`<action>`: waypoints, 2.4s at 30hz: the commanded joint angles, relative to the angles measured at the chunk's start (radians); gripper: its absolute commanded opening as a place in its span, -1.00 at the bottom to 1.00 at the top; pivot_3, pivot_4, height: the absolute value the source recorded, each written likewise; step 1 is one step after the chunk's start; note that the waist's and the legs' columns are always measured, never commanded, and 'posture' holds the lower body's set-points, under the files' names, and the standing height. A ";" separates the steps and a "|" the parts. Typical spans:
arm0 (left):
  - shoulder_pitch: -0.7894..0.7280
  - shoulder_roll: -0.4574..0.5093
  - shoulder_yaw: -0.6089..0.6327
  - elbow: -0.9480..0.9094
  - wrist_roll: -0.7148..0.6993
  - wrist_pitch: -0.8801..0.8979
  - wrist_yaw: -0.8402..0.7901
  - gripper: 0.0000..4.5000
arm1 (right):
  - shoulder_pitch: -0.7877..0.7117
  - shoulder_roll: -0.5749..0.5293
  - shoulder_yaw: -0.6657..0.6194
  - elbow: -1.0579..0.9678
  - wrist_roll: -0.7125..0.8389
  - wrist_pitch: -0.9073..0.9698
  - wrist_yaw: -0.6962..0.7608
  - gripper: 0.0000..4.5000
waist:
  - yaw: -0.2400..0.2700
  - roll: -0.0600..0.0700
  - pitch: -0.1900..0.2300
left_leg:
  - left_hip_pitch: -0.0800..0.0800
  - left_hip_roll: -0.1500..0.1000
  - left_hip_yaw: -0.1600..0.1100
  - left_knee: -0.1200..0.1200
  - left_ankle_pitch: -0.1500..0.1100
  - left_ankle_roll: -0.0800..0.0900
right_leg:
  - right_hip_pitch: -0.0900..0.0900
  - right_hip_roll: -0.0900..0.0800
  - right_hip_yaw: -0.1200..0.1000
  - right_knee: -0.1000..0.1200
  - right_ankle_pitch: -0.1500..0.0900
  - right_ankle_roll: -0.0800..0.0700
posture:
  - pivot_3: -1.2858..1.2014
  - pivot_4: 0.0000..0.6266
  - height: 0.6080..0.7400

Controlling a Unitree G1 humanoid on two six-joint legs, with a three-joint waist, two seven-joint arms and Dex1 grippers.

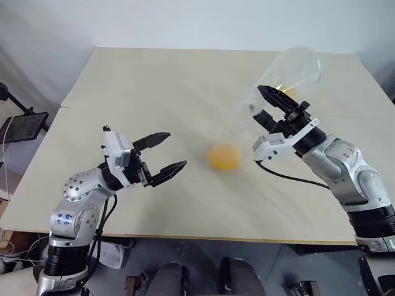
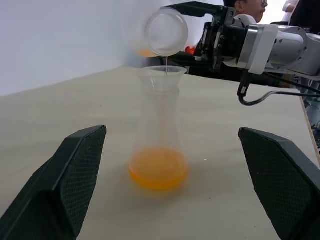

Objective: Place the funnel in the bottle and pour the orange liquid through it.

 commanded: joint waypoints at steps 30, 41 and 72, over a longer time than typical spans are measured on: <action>-0.074 0.008 -0.008 0.057 0.009 -0.030 -0.049 1.00 | 0.103 0.138 -0.681 0.255 0.999 0.614 0.219 0.07 | 0.000 0.002 0.002 | 0.001 -0.001 0.002 -0.001 0.000 0.000 | 0.000 -0.001 0.000 0.001 0.000 0.000 | 0.03 -0.52 1.00; -0.060 0.008 -0.005 0.046 0.006 -0.026 -0.042 1.00 | 0.149 0.121 -0.678 0.202 1.047 0.689 0.232 0.98 | 0.003 0.002 0.002 | 0.001 -0.001 0.001 -0.001 0.000 0.000 | 0.000 -0.001 0.001 0.001 0.000 0.000 | 0.03 -0.52 1.00; 0.167 0.207 0.111 0.084 0.053 -0.088 -0.176 1.00 | 0.889 -0.022 -0.721 -0.341 1.352 0.580 1.093 0.98 | 0.025 0.002 0.002 | 0.006 0.004 -0.001 -0.004 -0.002 -0.001 | 0.009 -0.004 0.001 -0.013 0.000 -0.001 | 0.03 -0.52 1.00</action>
